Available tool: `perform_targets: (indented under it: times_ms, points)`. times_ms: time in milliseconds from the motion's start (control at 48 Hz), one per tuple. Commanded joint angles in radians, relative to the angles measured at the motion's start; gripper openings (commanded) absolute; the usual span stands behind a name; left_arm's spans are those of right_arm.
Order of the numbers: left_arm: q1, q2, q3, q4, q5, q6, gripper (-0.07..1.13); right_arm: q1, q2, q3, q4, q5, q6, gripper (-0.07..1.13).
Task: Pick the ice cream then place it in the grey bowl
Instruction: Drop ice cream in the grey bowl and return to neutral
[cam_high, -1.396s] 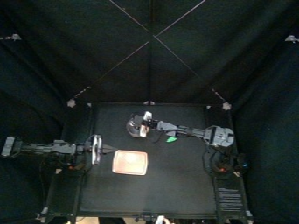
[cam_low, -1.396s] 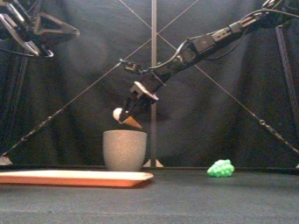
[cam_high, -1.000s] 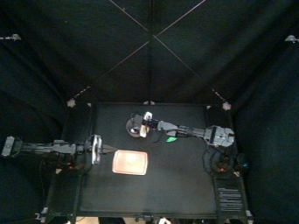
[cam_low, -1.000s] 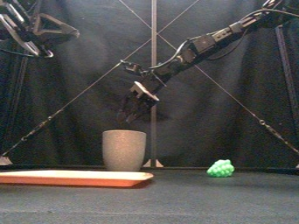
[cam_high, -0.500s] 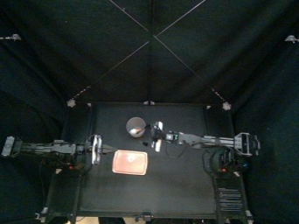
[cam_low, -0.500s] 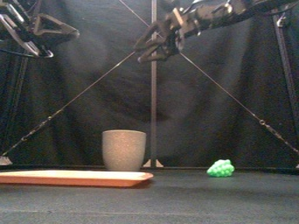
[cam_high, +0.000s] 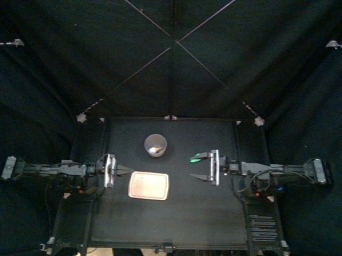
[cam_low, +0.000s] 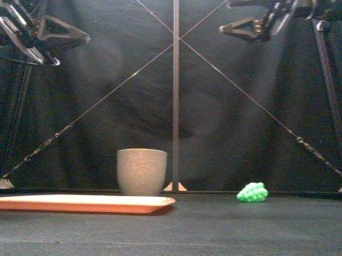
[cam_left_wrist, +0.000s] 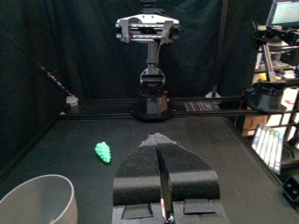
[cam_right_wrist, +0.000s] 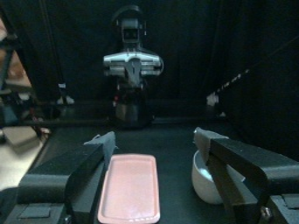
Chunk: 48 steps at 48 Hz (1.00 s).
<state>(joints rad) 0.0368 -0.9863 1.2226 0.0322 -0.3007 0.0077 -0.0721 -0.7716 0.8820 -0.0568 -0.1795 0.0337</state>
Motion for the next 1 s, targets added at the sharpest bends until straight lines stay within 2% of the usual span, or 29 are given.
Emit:
perform_targets:
  times_ms: [21,208,1000]
  points:
    - [0.003,0.000,-0.009,0.003,-0.005,0.002,-0.03,-0.003,-0.110,0.077,0.043,-0.032,0.003,1.04]
    - [0.006,-0.003,-0.008,0.002,-0.005,0.002,-0.03,0.006,-0.213,0.140,0.060,-0.034,0.002,1.04]
    - [0.017,-0.003,-0.006,0.000,-0.005,0.002,-0.03,0.031,-0.204,0.143,0.032,-0.032,0.000,1.04]
